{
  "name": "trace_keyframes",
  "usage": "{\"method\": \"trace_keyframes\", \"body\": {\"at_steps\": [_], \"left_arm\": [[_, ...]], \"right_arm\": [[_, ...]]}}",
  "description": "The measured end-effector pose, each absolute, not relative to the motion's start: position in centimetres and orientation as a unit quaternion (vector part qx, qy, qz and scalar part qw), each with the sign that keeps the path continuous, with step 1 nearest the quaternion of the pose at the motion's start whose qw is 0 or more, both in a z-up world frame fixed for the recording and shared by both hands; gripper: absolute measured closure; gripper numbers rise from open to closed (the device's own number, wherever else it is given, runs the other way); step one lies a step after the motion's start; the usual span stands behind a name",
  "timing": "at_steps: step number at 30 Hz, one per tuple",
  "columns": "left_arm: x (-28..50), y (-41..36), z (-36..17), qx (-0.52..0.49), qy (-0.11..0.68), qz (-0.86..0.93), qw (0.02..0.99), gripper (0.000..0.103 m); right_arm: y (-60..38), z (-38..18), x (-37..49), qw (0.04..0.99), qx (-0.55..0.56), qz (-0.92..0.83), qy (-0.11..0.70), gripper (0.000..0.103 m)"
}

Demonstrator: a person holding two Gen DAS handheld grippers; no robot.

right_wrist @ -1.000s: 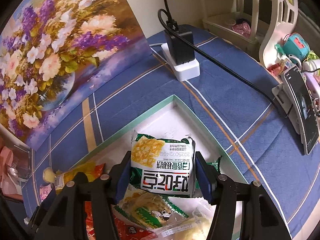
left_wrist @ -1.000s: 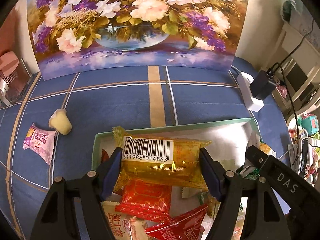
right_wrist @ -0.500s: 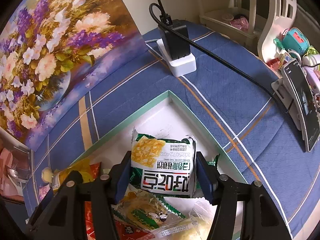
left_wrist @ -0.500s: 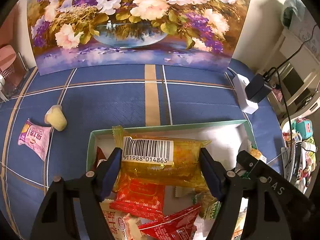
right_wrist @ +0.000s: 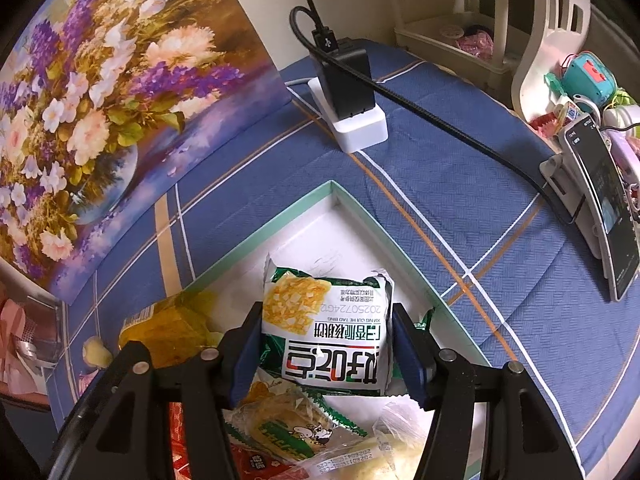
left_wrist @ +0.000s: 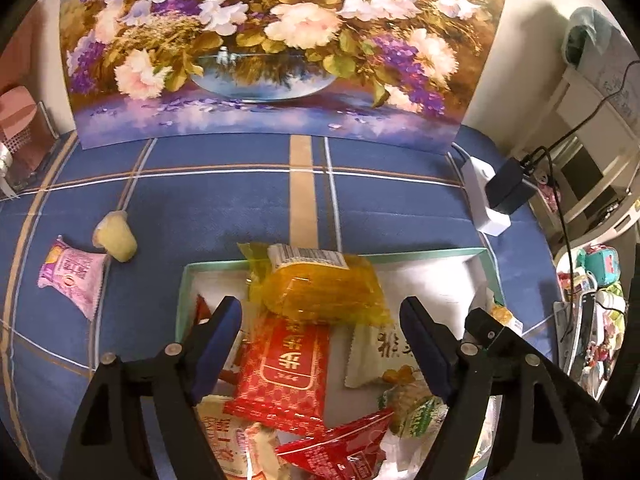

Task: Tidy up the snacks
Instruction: 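Open the right tool to drop the corn packet while the left drops the yellow packet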

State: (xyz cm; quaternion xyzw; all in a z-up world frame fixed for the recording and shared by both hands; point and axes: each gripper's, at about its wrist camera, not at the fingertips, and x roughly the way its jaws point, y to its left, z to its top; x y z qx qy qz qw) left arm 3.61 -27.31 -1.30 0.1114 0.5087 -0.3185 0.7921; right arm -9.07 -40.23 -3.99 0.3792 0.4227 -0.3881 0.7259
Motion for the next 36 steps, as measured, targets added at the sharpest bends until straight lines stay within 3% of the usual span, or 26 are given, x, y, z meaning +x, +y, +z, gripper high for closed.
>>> {"method": "trace_keyframes", "body": {"at_steps": [11,16,27,30,32,34,36], "left_arm": [[4.6,-26.4,-0.7,0.135,0.506,-0.262,0.811,0.021],[5.5,-25.8,-1.0,0.131,0.512,-0.231,0.817,0.012],[6.4,-24.6,-2.0,0.118,0.523,-0.19,0.823,0.012],[6.8,-24.2,-2.2,0.116,0.521,-0.177,0.827,0.005],[7.0,-24.0,-2.3,0.114,0.52,-0.169,0.83,0.004],[7.3,-23.7,-2.4,0.111,0.52,-0.163,0.831,0.002],[7.5,-23.5,-2.5,0.109,0.522,-0.159,0.831,0.001]], "right_arm": [[-39.9,-4.0,-8.6,0.73,0.368,-0.381,0.431,0.039],[-39.8,-4.0,-8.3,0.735,0.353,-0.384,0.434,0.028],[-39.1,-4.1,-7.2,0.745,0.322,-0.37,0.451,0.022],[-39.0,-4.3,-7.0,0.746,0.316,-0.371,0.454,0.021],[-38.9,-4.3,-7.0,0.746,0.314,-0.37,0.455,0.015],[-38.9,-4.3,-7.0,0.748,0.312,-0.372,0.453,0.0],[-38.8,-4.2,-6.9,0.749,0.31,-0.372,0.452,0.0]]}}
